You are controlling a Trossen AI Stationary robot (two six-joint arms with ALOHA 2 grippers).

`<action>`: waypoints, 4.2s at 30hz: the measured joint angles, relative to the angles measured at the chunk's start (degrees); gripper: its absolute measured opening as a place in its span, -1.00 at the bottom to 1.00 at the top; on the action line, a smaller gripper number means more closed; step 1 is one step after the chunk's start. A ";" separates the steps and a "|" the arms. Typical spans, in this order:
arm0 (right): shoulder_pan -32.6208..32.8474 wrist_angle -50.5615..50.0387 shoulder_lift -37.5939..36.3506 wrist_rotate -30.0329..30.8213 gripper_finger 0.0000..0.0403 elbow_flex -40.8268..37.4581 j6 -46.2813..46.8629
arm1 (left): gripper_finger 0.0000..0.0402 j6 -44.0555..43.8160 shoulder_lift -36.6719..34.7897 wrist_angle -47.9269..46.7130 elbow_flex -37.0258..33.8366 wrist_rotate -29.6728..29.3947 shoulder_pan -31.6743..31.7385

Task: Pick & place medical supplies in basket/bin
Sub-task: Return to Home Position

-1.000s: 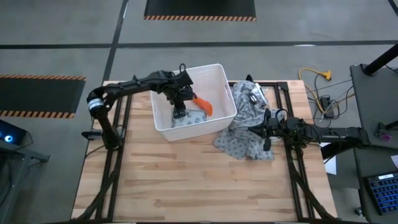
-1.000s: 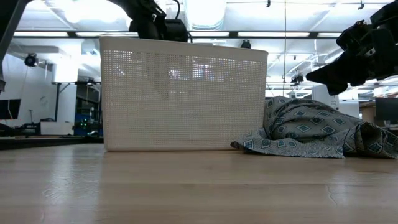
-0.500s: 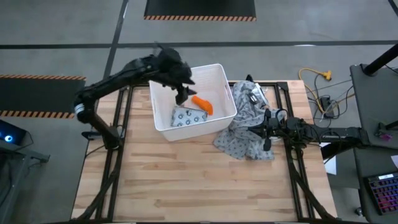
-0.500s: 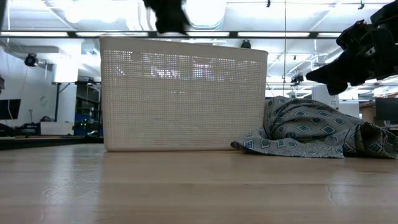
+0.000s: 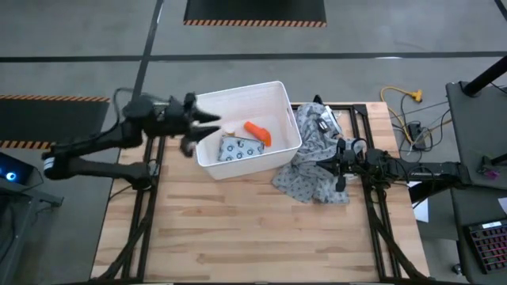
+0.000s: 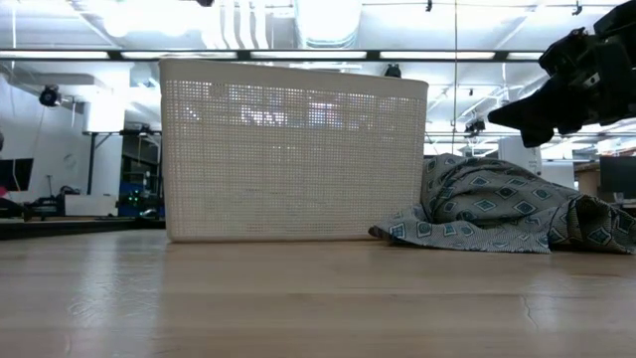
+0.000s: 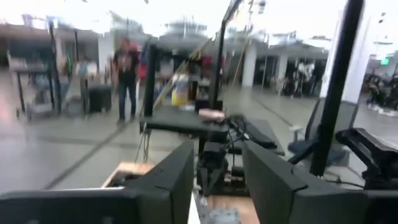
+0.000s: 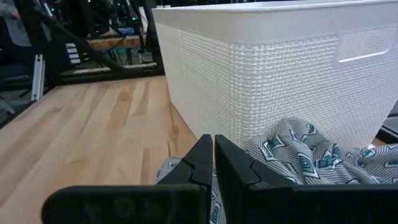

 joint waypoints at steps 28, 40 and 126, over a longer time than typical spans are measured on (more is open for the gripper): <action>-0.04 12.75 0.13 0.12 -0.95 0.02 2.79 | -0.99 -1.06 -47.52 8.98 -50.51 -7.68 -2.54; 0.00 12.76 0.11 0.15 -0.95 0.02 -2.78 | -0.99 -1.70 -46.64 10.62 -50.91 -7.71 -2.56; 0.00 12.80 0.13 0.09 -0.95 0.00 -1.26 | -1.00 -2.56 -46.59 9.12 -50.88 -7.70 -2.54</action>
